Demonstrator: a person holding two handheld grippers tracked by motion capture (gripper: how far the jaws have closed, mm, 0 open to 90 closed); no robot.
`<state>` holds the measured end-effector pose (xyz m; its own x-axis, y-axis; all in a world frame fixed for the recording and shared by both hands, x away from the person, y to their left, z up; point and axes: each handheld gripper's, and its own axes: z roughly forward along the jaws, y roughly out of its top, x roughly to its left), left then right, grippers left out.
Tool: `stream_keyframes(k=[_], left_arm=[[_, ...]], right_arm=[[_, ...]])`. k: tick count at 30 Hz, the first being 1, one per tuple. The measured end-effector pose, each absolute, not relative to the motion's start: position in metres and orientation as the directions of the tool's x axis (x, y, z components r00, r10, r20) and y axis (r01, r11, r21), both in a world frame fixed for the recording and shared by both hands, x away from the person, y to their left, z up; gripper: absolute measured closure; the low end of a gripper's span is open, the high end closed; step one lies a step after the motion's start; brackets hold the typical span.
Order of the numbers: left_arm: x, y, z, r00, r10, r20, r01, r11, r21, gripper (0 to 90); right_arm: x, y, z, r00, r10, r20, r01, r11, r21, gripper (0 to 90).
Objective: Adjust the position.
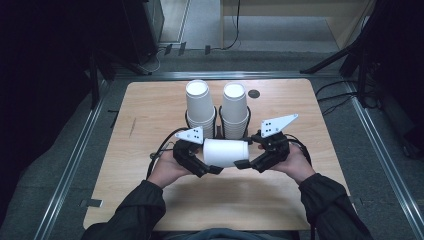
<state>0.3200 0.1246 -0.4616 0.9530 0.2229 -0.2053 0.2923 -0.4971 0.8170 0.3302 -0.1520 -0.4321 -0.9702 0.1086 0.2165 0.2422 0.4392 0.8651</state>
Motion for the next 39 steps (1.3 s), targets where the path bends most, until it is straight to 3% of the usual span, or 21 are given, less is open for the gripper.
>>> stream_keyframes(k=[3, 16, 25, 39], left_arm=[[0.321, 0.129, -0.460, 0.949, 0.241, -0.205, 0.302, -0.500, 0.811, 15.5], [0.322, 0.144, -0.451, 0.937, 0.301, -0.178, 0.325, -0.562, 0.761, 15.4], [0.324, 0.148, -0.441, 0.936, 0.333, -0.112, 0.306, -0.620, 0.722, 15.4], [0.330, 0.133, -0.447, 0.936, 0.343, -0.077, 0.322, -0.750, 0.577, 15.3]], right_arm=[[0.329, -0.151, -0.431, -0.970, 0.120, 0.211, 0.243, 0.452, 0.858, 13.6], [0.330, -0.152, -0.441, -0.972, 0.173, 0.161, 0.232, 0.559, 0.796, 13.6], [0.331, -0.154, -0.446, -0.969, 0.204, 0.138, 0.235, 0.599, 0.765, 13.7], [0.331, -0.149, -0.451, -0.973, 0.207, 0.102, 0.213, 0.632, 0.745, 13.8]])
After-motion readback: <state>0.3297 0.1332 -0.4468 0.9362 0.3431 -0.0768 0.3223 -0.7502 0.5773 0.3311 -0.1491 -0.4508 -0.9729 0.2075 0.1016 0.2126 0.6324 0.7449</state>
